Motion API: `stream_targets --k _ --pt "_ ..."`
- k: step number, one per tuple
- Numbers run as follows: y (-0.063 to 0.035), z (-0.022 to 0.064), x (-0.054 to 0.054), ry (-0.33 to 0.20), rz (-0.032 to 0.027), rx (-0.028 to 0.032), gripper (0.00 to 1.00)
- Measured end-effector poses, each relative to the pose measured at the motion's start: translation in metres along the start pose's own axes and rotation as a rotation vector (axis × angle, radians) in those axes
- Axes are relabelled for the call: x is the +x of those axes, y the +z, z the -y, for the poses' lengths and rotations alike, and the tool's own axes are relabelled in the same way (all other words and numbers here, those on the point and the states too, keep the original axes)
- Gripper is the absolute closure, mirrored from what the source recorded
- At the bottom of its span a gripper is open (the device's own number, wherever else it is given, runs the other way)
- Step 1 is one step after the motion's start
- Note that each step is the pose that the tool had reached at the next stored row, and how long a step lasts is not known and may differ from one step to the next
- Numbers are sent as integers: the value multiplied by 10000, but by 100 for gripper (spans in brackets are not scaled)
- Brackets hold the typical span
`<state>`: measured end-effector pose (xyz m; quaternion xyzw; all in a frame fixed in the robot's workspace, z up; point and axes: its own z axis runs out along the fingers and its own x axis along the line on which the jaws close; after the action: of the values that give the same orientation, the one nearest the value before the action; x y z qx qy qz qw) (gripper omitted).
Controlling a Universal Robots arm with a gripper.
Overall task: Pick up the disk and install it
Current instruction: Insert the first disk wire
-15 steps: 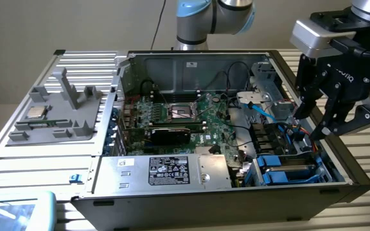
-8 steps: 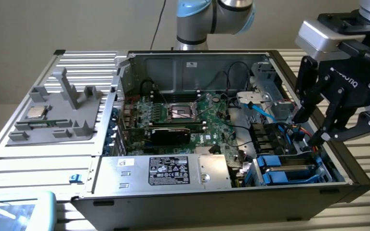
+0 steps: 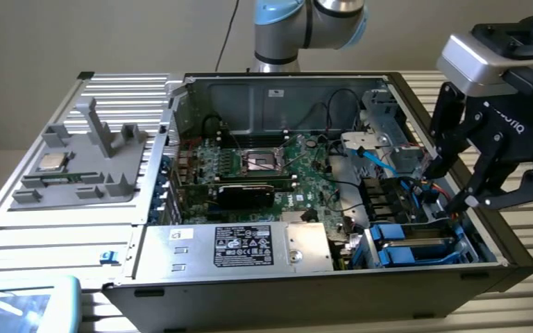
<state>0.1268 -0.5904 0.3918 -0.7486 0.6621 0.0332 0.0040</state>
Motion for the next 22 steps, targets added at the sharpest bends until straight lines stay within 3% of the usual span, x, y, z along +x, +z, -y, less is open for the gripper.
stream_targets --k 10,15,22 --pt "44 65 107 -80 88 -94 50" --pt "75 92 157 -103 343 -132 50" --pt "118 123 228 -149 499 -231 50"
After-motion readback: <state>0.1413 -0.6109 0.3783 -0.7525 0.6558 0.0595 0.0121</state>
